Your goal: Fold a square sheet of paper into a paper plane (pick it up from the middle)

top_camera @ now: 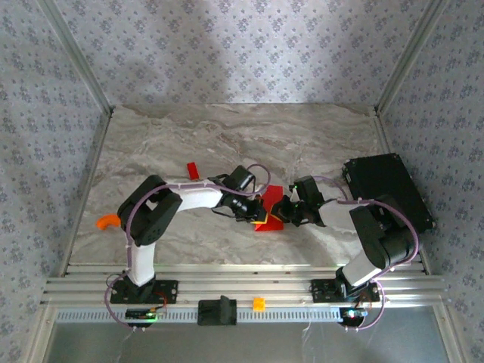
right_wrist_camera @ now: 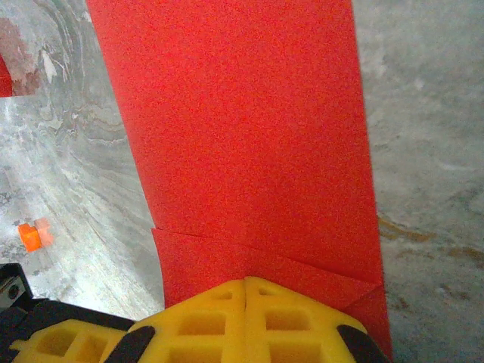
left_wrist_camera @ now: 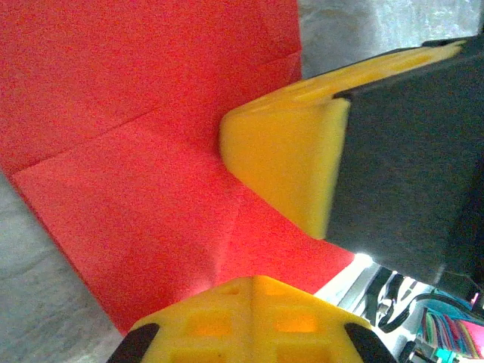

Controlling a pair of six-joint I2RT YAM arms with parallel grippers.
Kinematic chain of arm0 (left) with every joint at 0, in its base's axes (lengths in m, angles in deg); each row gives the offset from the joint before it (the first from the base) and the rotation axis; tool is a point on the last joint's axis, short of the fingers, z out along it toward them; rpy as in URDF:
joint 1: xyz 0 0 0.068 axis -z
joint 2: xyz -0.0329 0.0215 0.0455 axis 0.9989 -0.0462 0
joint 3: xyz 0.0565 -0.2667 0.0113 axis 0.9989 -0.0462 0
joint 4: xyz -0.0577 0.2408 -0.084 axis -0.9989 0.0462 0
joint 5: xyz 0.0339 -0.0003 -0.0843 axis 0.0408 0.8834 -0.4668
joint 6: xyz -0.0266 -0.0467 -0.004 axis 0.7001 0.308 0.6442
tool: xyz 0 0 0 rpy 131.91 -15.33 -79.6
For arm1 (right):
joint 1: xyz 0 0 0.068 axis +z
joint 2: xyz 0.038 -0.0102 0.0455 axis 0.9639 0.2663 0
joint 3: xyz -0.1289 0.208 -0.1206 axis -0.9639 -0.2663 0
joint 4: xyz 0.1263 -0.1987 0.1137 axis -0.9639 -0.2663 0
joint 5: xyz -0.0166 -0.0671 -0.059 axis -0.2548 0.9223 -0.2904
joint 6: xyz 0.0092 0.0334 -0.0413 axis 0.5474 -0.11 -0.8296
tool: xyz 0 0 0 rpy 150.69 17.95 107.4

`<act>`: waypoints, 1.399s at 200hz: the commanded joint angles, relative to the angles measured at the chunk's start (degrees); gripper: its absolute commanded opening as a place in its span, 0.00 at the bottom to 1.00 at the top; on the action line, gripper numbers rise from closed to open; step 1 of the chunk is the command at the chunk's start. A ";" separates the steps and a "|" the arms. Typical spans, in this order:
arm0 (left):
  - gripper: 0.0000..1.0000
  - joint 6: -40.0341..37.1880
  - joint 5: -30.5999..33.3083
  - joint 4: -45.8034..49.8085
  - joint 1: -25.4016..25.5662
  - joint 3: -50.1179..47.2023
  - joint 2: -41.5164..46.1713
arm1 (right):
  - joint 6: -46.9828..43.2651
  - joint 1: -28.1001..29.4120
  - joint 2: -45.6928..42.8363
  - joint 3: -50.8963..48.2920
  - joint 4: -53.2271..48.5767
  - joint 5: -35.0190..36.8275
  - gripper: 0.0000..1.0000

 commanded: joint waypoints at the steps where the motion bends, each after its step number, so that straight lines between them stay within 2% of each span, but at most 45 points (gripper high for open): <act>1: 0.04 -1.25 -1.05 0.60 -0.09 0.50 -0.44 | -0.96 -0.56 2.00 -1.76 -7.33 4.43 0.01; 200: 0.05 -1.27 -1.03 -0.70 1.44 -6.55 1.91 | -1.13 -0.58 1.44 -2.51 -7.46 4.60 0.02; 280: 0.06 -4.38 1.42 4.01 2.31 -9.46 4.38 | -1.16 -0.70 1.40 -2.82 -7.34 4.77 0.02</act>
